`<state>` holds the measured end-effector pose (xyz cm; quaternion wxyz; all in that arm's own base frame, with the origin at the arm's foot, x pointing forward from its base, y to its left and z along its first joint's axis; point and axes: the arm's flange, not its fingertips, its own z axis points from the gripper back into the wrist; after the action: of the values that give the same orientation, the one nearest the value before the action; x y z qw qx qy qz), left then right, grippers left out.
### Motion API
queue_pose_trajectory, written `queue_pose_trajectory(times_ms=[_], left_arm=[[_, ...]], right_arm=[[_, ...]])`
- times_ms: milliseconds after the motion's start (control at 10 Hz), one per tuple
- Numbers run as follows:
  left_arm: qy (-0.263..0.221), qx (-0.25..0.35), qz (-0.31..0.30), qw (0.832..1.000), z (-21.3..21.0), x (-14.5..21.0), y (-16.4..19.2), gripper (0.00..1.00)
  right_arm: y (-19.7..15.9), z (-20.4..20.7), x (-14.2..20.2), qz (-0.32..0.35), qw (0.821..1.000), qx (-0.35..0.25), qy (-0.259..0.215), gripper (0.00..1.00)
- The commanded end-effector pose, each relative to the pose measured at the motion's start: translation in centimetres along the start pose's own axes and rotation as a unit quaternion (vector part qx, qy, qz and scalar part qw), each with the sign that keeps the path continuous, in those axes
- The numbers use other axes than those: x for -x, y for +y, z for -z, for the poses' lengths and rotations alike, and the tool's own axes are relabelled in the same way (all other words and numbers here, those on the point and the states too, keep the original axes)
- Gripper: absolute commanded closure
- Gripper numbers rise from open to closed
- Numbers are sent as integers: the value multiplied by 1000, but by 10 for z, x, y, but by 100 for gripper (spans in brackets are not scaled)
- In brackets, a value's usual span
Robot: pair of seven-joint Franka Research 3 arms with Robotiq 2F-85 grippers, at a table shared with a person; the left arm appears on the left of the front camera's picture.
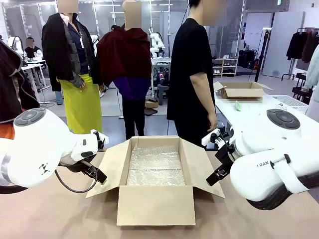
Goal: Pack the glasses set securely to prepare it for shipping.
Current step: Place the Glasses case inside the Package Box.
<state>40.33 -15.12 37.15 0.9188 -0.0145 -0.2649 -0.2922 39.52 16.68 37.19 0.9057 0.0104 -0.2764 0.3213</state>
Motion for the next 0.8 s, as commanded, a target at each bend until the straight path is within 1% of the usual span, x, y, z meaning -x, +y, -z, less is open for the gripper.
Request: queue_pose_trajectory(times_ms=[0,700], left_arm=[[0,0,0,1000,0,0,0,0],[0,0,0,1000,0,0,0,0]], right_arm=[[0,0,0,0,1000,0,0,0],[0,0,0,0,1000,0,0,0]])
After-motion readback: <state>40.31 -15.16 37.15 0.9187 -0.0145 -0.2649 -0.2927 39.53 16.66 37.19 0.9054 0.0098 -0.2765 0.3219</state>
